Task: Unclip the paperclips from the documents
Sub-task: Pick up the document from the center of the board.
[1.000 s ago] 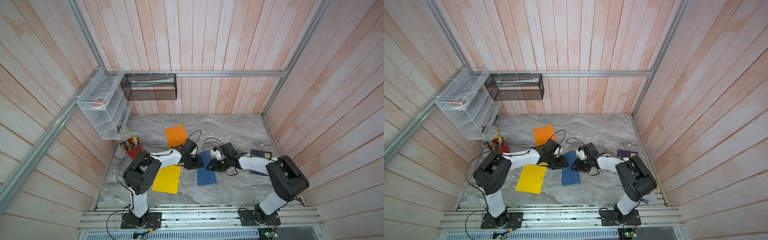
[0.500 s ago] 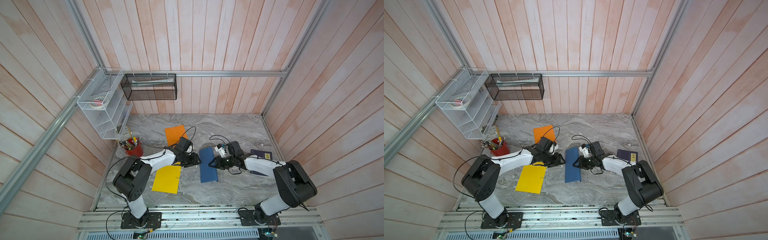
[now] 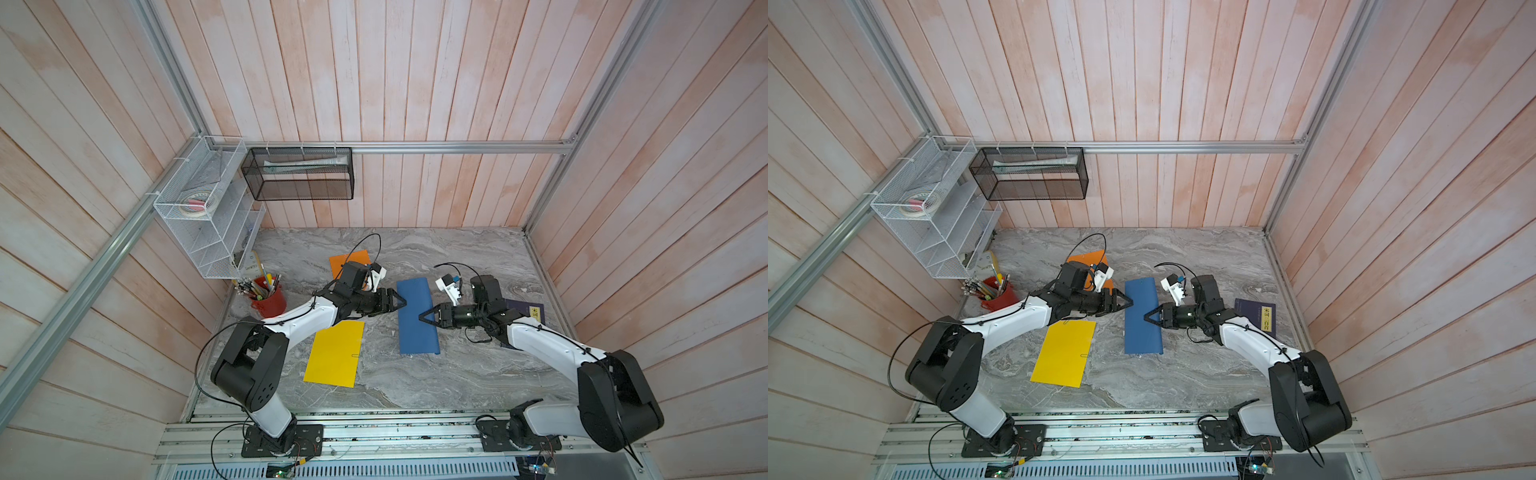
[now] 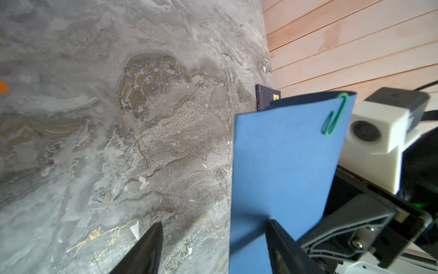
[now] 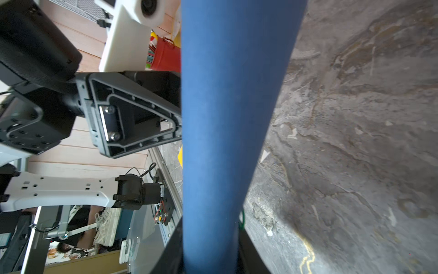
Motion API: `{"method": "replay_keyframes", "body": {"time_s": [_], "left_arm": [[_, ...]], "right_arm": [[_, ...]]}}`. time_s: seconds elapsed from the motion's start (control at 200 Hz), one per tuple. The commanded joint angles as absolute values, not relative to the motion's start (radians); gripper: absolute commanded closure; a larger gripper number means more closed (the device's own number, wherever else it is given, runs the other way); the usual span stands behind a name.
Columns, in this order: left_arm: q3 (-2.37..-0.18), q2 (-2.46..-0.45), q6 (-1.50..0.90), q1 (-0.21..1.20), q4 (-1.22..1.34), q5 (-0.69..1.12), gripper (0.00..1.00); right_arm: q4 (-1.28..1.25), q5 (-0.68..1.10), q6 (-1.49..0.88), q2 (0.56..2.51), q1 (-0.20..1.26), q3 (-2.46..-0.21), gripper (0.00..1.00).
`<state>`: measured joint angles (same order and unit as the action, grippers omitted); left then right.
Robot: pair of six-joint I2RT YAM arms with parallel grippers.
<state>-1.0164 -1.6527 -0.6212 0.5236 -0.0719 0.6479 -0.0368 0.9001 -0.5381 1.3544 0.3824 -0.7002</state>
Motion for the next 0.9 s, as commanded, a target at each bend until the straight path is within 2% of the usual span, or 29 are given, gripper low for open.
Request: {"method": "replay_keyframes", "body": {"time_s": [0.0,0.38,0.89], "left_arm": [[-0.999,-1.616,-0.622,0.52,0.01,0.704,0.28],[-0.983,-1.59,-0.643,0.521,0.092,0.765,0.29],[-0.992,-1.596,-0.655,0.521,0.108,0.77,0.48]], "right_arm": [[-0.086,0.97,-0.57,1.351,0.377,-0.686,0.7],[-0.102,1.005,-0.569,1.429,0.383,-0.703,0.71],[-0.041,0.997,-0.519,1.463,0.426,-0.725,0.72]]}}
